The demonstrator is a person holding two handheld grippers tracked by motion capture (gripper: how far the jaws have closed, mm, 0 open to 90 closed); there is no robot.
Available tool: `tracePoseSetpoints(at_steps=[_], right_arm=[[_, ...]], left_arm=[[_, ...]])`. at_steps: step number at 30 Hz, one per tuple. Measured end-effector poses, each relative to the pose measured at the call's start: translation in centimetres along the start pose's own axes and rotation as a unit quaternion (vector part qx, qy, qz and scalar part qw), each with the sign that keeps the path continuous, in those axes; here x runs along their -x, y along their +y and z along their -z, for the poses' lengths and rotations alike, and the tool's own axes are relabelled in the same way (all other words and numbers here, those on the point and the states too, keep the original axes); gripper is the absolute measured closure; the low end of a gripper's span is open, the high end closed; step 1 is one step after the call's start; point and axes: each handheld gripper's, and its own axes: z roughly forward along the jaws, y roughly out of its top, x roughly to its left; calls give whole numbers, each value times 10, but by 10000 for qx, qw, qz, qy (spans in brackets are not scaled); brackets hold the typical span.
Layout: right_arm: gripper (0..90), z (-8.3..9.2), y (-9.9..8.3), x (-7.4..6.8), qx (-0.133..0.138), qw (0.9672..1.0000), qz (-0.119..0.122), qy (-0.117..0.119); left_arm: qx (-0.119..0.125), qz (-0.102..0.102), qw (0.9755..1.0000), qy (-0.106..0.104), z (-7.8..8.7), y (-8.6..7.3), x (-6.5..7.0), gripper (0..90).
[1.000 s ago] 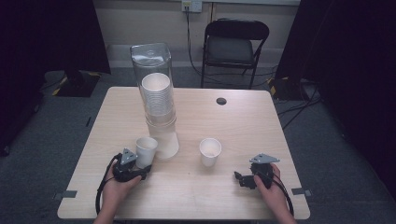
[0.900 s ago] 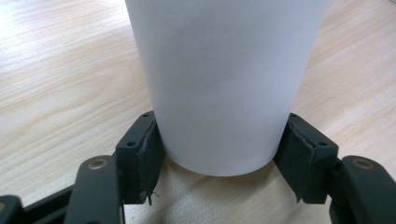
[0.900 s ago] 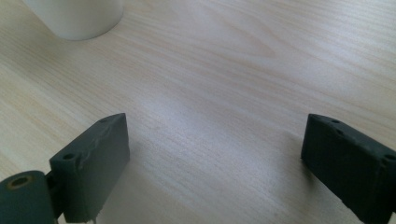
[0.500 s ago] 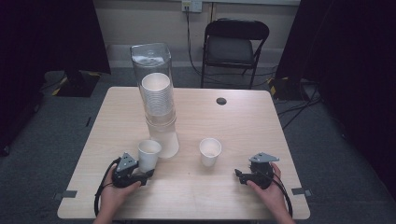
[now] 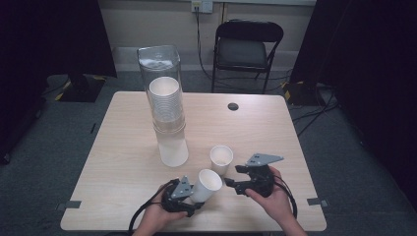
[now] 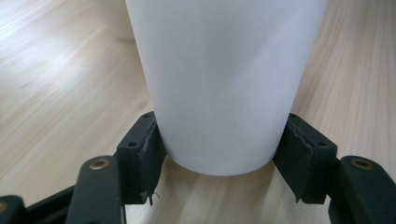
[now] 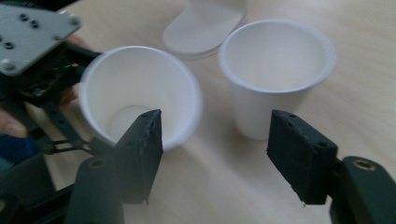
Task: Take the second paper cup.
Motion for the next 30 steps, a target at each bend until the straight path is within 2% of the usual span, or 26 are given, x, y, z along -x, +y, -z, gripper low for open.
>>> tracePoseSetpoints(at_steps=[1,2,3,4,6,7,8,10,11,14,15,16,17,18,19,20,21,22,23,24,25,27,28,29,30], right_arm=[[390,-5,1,-4,-158,9998,80,50],[447,-16,-1,-8,-465,9988,51,115],[504,-20,-2,-8,-494,9987,32,121],[530,-23,-3,-8,-583,9981,-26,171],[558,-26,-4,-8,-606,9981,-8,148],[644,-28,-3,-10,-613,9980,-1,144],[684,-28,-2,-10,-617,9980,-36,148],[736,-26,1,-11,-564,9982,-70,190],[735,-26,5,-12,-607,9978,-33,275],[670,-29,9,-17,-715,9971,108,245],[637,-30,9,-19,-722,9970,83,247],[637,-30,9,-19,-722,9970,83,247],[493,-28,10,-18,-613,9979,42,192],[493,-28,10,-18,-613,9979,42,192],[421,-21,9,-13,-337,9994,8,111],[349,-17,8,-10,-206,9997,30,113],[272,-11,6,-5,14,9999,108,86],[272,-11,6,-5,14,9999,108,86],[217,-5,1,1,185,9997,152,-62],[152,2,-7,12,317,9991,206,-182],[147,5,-14,20,327,9990,179,-230],[147,9,-31,34,222,9985,104,-482],[147,8,-37,38,126,9982,94,-571],[148,5,-52,46,-133,9975,129,-677],[148,5,-52,46,-133,9975,129,-677]], left_arm=[[-23,-95,9999,-35,-3,2,1,367],[14,-165,9998,-101,-8,6,2,366],[-101,-295,9995,-101,-8,8,2,366],[-8,-225,9997,-137,-10,9,3,366],[-30,-152,9998,-150,-11,9,3,360],[-34,-125,9998,-152,-11,9,3,360],[-128,-157,9997,-99,-11,10,1,357],[-92,60,9999,-74,-12,9,2,315],[-134,229,9996,86,-13,10,3,229],[-277,144,9995,106,-8,8,0,211],[-175,283,9994,124,-7,6,1,210],[-175,283,9994,124,-7,6,1,202],[-240,300,9992,131,1,-1,0,182],[-240,300,9992,131,1,-1,0,168],[-361,275,9989,89,11,-8,-6,159],[-298,364,9988,110,17,-14,-7,157],[-309,279,9991,79,24,-21,-11,157],[-309,279,9991,79,24,-21,-11,154],[-141,346,9993,49,30,-29,-15,154],[-288,218,9993,85,36,-32,-19,153],[-218,328,9992,104,38,-35,-20,151],[-174,355,9992,113,41,-38,-22,149],[-200,317,9992,100,43,-40,-24,149],[-205,341,9991,135,43,-40,-25,148],[-205,341,9991,135,43,-40,-25,146]])
